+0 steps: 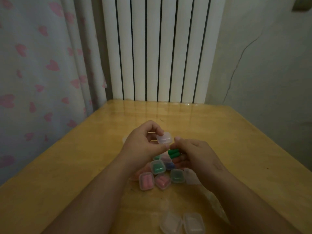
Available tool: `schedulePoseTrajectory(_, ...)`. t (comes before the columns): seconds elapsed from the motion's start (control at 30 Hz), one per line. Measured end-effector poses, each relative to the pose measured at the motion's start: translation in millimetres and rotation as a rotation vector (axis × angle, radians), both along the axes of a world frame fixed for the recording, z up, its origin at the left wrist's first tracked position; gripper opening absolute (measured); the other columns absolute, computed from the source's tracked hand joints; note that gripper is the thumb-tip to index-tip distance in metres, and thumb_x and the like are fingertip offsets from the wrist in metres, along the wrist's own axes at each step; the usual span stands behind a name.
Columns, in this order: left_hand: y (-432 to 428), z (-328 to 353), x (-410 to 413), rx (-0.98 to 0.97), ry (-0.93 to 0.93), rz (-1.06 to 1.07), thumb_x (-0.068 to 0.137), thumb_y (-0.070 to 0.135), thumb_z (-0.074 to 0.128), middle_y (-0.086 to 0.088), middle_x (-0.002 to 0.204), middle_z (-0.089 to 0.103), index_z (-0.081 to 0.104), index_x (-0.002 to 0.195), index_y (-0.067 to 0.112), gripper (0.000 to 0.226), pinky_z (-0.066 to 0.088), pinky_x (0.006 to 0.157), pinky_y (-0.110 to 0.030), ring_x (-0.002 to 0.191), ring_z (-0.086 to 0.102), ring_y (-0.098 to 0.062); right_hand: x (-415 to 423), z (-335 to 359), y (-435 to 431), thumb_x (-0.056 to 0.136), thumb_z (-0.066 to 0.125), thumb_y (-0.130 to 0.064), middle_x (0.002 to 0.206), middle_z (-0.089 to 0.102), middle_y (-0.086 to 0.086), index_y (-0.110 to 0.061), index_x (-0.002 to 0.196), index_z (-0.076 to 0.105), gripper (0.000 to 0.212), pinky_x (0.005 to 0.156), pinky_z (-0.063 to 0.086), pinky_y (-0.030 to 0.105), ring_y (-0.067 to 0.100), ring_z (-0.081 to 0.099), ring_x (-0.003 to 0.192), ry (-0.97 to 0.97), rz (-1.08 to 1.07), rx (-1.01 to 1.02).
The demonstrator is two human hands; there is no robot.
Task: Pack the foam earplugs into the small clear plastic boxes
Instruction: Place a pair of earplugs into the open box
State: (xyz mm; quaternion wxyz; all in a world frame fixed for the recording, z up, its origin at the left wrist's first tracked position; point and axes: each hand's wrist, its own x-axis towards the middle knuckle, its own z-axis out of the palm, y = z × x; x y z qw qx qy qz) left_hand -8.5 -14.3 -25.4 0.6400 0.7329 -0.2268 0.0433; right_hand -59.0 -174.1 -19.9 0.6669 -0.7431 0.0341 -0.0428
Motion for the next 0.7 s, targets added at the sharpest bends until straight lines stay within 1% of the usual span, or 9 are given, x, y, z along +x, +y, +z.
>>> schedulePoseTrajectory(0.07,-1.1,-2.1,0.4,0.018,-0.021,0.006,0.07,0.007,0.085,-0.009,0.092,0.069,0.058,0.079,0.022,0.032,0.06,0.07,-0.034,0.083,0.07,-0.02,-0.8,-0.2,0.4,0.091,0.063,-0.027,0.076,0.072,0.011,-0.006,0.089,0.074,0.024,0.059,0.056,0.026,0.018,0.066,0.064,-0.007,0.036,-0.012)
schedulePoseTrajectory(0.13,-2.1,-4.5,1.1,0.055,-0.047,0.012,0.066,0.016,0.086,-0.01,0.092,0.07,0.059,0.076,0.028,0.032,0.061,0.073,-0.038,0.086,0.071,-0.025,-0.3,-1.0,0.4,0.09,0.065,-0.023,0.077,0.072,0.014,-0.004,0.087,0.075,0.021,0.059,0.054,0.026,0.017,0.066,0.063,-0.015,0.035,-0.013)
schedulePoseTrajectory(0.2,-2.3,-6.1,1.6,0.102,-0.076,0.02,0.07,0.018,0.084,-0.004,0.089,0.07,0.06,0.079,0.028,0.028,0.061,0.072,-0.035,0.085,0.072,-0.02,0.2,-2.0,-0.1,0.089,0.066,-0.021,0.08,0.072,0.018,-0.003,0.087,0.075,0.02,0.059,0.054,0.026,0.017,0.065,0.063,-0.021,0.017,-0.007)
schedulePoseTrajectory(0.27,-1.9,-6.5,1.4,0.126,-0.103,0.031,0.075,0.015,0.082,0.001,0.089,0.07,0.063,0.083,0.025,0.023,0.061,0.074,-0.032,0.087,0.071,-0.013,0.7,-2.8,-0.3,0.089,0.066,-0.021,0.079,0.072,0.017,-0.004,0.089,0.075,0.019,0.059,0.055,0.026,0.014,0.064,0.062,-0.028,-0.005,0.003)
schedulePoseTrajectory(0.33,-1.4,-6.7,2.1,0.14,-0.136,0.057,0.076,0.016,0.081,0.004,0.089,0.069,0.066,0.083,0.023,0.018,0.061,0.077,-0.033,0.087,0.07,-0.011,1.5,-3.3,-0.7,0.09,0.066,-0.02,0.076,0.071,0.014,-0.005,0.089,0.075,0.018,0.058,0.055,0.025,0.012,0.064,0.059,-0.038,-0.032,0.008)
schedulePoseTrajectory(0.4,-1.6,-7.7,3.3,0.164,-0.166,0.101,0.076,0.02,0.081,0.005,0.086,0.069,0.067,0.081,0.026,0.017,0.061,0.076,-0.035,0.084,0.069,-0.012,1.7,-3.0,-0.7,0.09,0.066,-0.021,0.078,0.072,0.014,-0.007,0.09,0.075,0.017,0.057,0.055,0.024,0.01,0.064,0.059,-0.037,-0.044,-0.007)
schedulePoseTrajectory(0.5,-3.1,-10.8,3.9,0.24,-0.214,0.161,0.075,0.032,0.08,0.008,0.084,0.068,0.065,0.083,0.033,0.017,0.06,0.072,-0.035,0.081,0.067,-0.007,1.5,-2.3,-0.2,0.09,0.066,-0.02,0.084,0.073,0.016,-0.008,0.093,0.075,0.015,0.058,0.055,0.022,0.01,0.064,0.06,-0.022,-0.028,-0.003)
schedulePoseTrajectory(0.57,-3.6,-12.7,3.9,0.297,-0.261,0.171,0.075,0.039,0.078,0.011,0.087,0.067,0.064,0.088,0.036,0.019,0.06,0.073,-0.034,0.084,0.066,-0.004,1.6,-2.3,0.1,0.089,0.066,-0.019,0.079,0.072,0.014,-0.008,0.092,0.075,0.013,0.058,0.054,0.023,0.01,0.063,0.06,-0.014,-0.027,-0.003)
schedulePoseTrajectory(0.7,-4.1,-14.0,3.6,0.383,-0.343,0.19,0.076,0.035,0.079,0.012,0.087,0.065,0.062,0.093,0.035,0.024,0.058,0.074,-0.032,0.086,0.064,-0.003,2.9,-3.3,-0.1,0.088,0.067,-0.014,0.067,0.068,0.006,-0.009,0.085,0.074,0.01,0.055,0.052,0.024,0.011,0.061,0.058,-0.004,-0.047,-0.007)
